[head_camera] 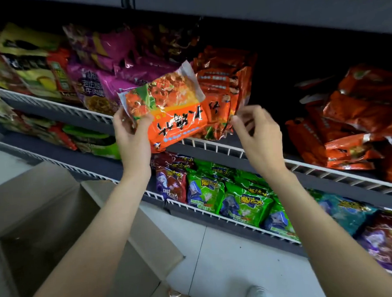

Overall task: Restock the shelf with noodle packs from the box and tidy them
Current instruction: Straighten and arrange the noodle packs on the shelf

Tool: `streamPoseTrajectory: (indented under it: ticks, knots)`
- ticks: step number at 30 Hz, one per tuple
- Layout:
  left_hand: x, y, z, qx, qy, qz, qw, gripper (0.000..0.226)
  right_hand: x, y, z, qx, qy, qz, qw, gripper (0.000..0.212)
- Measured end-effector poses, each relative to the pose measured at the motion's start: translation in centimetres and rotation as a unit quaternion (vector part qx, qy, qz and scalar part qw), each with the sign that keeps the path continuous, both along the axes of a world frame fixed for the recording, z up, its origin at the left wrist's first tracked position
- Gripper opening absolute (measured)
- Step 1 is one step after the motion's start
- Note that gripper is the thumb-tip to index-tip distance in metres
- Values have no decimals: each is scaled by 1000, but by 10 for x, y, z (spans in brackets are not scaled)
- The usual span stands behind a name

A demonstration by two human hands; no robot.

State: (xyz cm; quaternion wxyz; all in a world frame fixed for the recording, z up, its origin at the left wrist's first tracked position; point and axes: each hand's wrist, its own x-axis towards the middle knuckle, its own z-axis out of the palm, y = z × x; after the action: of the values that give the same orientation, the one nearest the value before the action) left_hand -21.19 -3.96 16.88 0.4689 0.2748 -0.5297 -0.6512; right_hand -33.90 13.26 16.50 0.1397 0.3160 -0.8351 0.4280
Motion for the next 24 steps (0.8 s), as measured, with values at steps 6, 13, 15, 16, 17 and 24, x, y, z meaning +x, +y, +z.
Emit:
streamPoseTrajectory:
  ticks: [6,13,15,16,17,24]
  knots:
    - [-35,49,-15,27,-16,-192,981,60,17,5,-2,-188,-322,105,922,65]
    - [-37,13,-28,-197,-186,-58,961,72,-29,16,49,-38,-73,86,993,71]
    - [-39,0,-26,-220,-188,-70,955,68,-32,6,67,53,9,88,995,70]
    - [-40,-3,-24,-220,-180,-79,956,69,-31,-1,74,118,56,87,988,68]
    - [-42,-6,-23,-222,-168,-82,957,71,-30,-10,77,186,102,85,973,67]
    - [-49,-8,-24,-314,-220,-105,918,76,-19,-65,62,313,232,63,919,61]
